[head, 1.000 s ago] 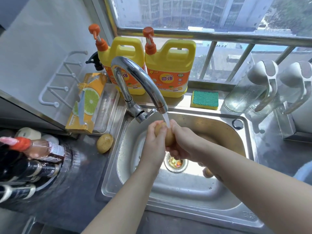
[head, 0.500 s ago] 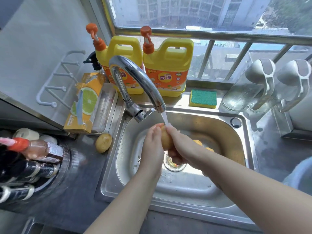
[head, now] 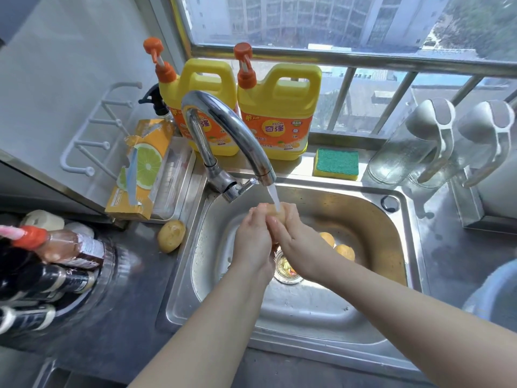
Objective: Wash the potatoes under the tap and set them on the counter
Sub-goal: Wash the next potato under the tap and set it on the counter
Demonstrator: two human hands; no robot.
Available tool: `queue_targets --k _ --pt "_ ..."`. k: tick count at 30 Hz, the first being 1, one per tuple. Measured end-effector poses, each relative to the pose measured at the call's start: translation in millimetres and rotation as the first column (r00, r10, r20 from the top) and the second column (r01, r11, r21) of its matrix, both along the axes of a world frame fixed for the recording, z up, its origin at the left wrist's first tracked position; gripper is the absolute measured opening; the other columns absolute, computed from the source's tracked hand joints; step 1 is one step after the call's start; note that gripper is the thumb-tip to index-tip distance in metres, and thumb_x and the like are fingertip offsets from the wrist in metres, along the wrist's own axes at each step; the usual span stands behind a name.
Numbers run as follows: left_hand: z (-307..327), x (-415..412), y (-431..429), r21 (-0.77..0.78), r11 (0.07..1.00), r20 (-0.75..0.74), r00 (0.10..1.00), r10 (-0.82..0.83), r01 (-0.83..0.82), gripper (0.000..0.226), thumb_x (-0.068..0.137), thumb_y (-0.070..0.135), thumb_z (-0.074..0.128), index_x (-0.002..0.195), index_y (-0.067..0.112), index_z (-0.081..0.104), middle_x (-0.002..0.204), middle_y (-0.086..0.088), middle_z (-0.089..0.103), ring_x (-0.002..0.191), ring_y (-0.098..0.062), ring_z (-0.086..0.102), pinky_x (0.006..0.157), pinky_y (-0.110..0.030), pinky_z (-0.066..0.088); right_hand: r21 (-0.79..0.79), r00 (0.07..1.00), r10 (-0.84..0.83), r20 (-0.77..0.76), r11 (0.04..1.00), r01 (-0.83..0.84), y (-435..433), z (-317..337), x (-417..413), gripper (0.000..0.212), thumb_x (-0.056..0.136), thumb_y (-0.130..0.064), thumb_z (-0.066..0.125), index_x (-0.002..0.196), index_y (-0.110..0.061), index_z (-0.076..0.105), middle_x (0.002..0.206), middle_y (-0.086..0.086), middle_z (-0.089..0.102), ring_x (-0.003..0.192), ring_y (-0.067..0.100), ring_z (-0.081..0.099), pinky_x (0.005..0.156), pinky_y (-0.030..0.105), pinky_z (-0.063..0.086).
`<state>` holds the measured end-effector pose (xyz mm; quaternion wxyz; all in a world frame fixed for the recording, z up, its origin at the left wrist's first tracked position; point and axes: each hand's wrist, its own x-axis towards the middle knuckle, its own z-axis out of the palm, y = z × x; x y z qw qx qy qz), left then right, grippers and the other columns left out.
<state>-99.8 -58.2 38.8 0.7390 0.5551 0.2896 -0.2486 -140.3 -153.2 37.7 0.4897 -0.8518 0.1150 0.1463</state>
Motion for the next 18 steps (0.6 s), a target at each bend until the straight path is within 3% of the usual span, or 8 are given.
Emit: queue_targets --k 2,4,6,8,10,13,16,18 --pt "3.1 7.8 7.2 -0.061 0.997 -0.108 0.993 0.040 -0.046 0.024 0.102 0.020 0.050 0.102 0.005 0.068 0.082 -0.011 0.076 0.068 -0.019 0.073 0.055 -0.025 0.058 -0.175 0.992 0.117 0.036 0.978 -0.109 0.7 -0.2 -2.3 0.062 0.101 -0.056 0.036 0.151 -0.024 0.018 0.094 -0.001 0.069 0.091 0.029 0.066 0.075 0.040 0.048" --pt "6.9 11.9 12.4 -0.083 0.995 -0.144 0.989 0.036 -0.048 0.025 0.104 0.020 0.045 0.105 0.005 0.065 0.080 -0.011 0.073 0.067 -0.019 0.071 0.052 -0.026 0.057 -0.239 0.989 0.144 0.045 0.962 -0.129 1.4 3.7 -0.9 0.065 0.099 -0.057 0.041 0.150 -0.021 0.020 0.082 -0.005 0.065 0.082 0.027 0.063 0.068 0.037 0.043" --pt "8.8 10.8 13.4 -0.077 0.997 -0.143 0.990 -0.012 0.001 0.035 0.108 0.025 0.037 0.115 0.002 0.062 0.098 -0.015 0.071 0.082 -0.020 0.070 0.061 -0.030 0.058 -0.104 0.998 0.044 0.052 0.994 -0.039 1.0 5.4 0.9 0.052 0.099 -0.056 0.044 0.137 -0.023 0.031 0.087 0.003 0.069 0.086 0.026 0.064 0.078 0.041 0.049" --pt "8.8 4.7 10.1 -0.072 0.996 -0.100 0.993 -0.058 0.051 0.042 0.110 0.029 0.030 0.120 0.004 0.062 0.112 -0.016 0.071 0.097 -0.021 0.068 0.080 -0.036 0.056 0.049 0.997 -0.068 -0.026 0.996 0.069 0.9 5.3 6.9 0.042 0.100 -0.056 0.042 0.125 -0.022 0.042 0.102 0.006 0.068 0.096 0.024 0.064 0.086 0.041 0.049" --pt "7.9 -5.4 4.8 -0.034 0.995 0.000 0.996 -0.092 0.092 0.040 0.110 0.031 0.030 0.127 0.012 0.061 0.123 -0.012 0.070 0.111 -0.021 0.066 0.095 -0.036 0.051 0.146 0.987 -0.111 -0.116 0.981 0.128 0.6 5.1 14.1 0.041 0.099 -0.061 0.034 0.105 -0.025 0.053 0.093 0.000 0.059 0.083 0.014 0.060 0.073 0.033 0.046" --pt "0.3 -22.5 3.1 0.129 0.977 0.262 0.944 -0.200 0.172 0.030 0.103 0.039 0.046 0.130 0.031 0.055 0.134 0.001 0.063 0.122 -0.013 0.060 0.104 -0.033 0.047 0.310 0.952 -0.208 -0.227 0.911 0.273 -2.0 5.4 19.2 0.053 0.104 -0.057 0.024 0.073 -0.021 0.046 0.054 -0.006 0.040 0.044 0.009 0.032 0.046 0.025 0.027" --pt "-1.9 -28.9 3.5 0.207 0.965 0.394 0.889 -0.233 0.161 0.015 0.099 0.035 0.058 0.113 0.039 0.057 0.121 0.011 0.066 0.110 0.000 0.064 0.089 -0.019 0.049 0.378 0.917 -0.229 -0.327 0.857 0.349 -2.4 11.4 16.0 0.060 0.106 -0.057 0.018 0.067 -0.019 0.043 0.043 -0.008 0.033 0.036 0.007 0.026 0.043 0.024 0.022" --pt "-2.9 -24.4 0.3 0.150 0.987 0.356 0.928 -0.105 0.054 0.014 0.090 0.034 0.065 0.103 0.032 0.065 0.110 0.003 0.072 0.098 -0.008 0.070 0.078 -0.024 0.054 0.376 0.917 -0.216 -0.335 0.862 0.341 2.3 13.5 12.7 0.060 0.106 -0.055 0.016 0.072 -0.016 0.045 0.043 -0.006 0.036 0.037 0.008 0.028 0.041 0.022 0.023"
